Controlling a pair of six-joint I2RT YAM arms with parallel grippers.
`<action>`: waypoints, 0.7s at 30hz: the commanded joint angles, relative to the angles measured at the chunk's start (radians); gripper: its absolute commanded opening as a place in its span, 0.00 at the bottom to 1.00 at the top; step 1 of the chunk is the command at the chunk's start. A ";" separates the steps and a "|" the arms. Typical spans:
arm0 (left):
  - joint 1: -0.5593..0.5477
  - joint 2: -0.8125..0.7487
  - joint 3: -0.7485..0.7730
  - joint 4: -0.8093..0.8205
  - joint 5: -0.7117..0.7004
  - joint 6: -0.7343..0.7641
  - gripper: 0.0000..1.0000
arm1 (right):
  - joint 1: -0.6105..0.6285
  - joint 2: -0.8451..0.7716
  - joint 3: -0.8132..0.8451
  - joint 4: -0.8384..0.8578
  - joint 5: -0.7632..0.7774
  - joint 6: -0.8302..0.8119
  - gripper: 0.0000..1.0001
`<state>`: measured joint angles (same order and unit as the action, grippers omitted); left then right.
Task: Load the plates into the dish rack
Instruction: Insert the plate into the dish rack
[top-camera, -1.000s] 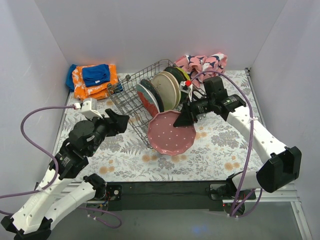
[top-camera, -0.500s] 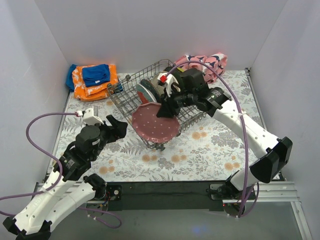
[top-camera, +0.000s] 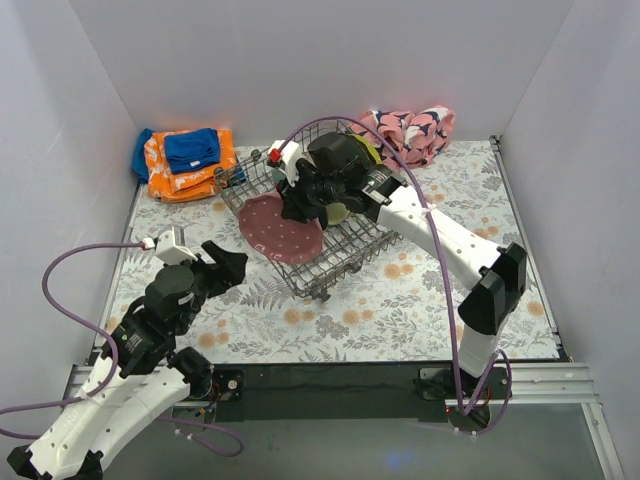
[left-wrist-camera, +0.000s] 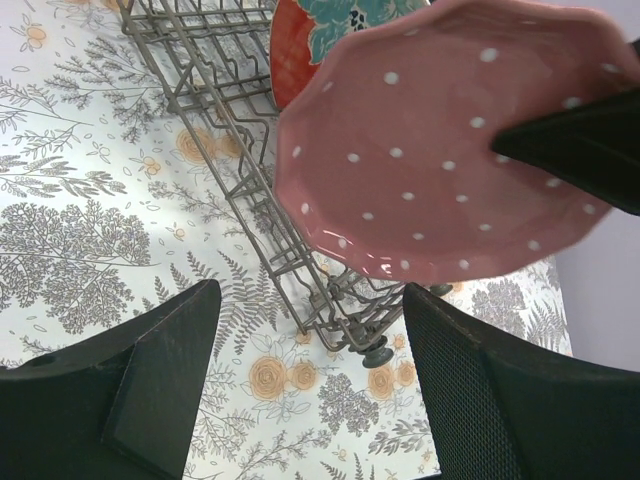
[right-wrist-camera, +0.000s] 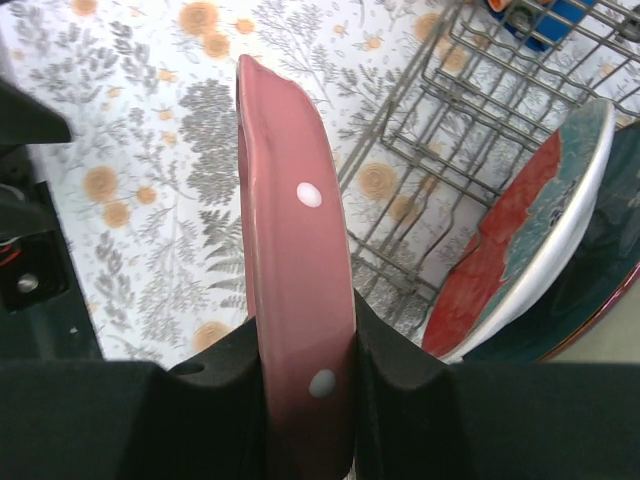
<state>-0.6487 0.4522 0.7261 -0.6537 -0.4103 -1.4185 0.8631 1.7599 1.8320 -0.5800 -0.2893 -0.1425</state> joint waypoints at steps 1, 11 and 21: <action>0.006 -0.040 -0.005 -0.057 -0.062 -0.033 0.72 | 0.007 0.015 0.105 0.172 0.071 -0.015 0.01; 0.006 -0.076 -0.028 -0.080 -0.064 -0.062 0.72 | 0.013 0.107 0.173 0.253 0.225 -0.051 0.01; 0.006 -0.092 -0.033 -0.083 -0.065 -0.063 0.72 | 0.016 0.136 0.148 0.354 0.380 -0.043 0.01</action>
<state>-0.6487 0.3748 0.7002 -0.7258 -0.4484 -1.4742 0.8707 1.9255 1.9221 -0.4438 0.0086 -0.1921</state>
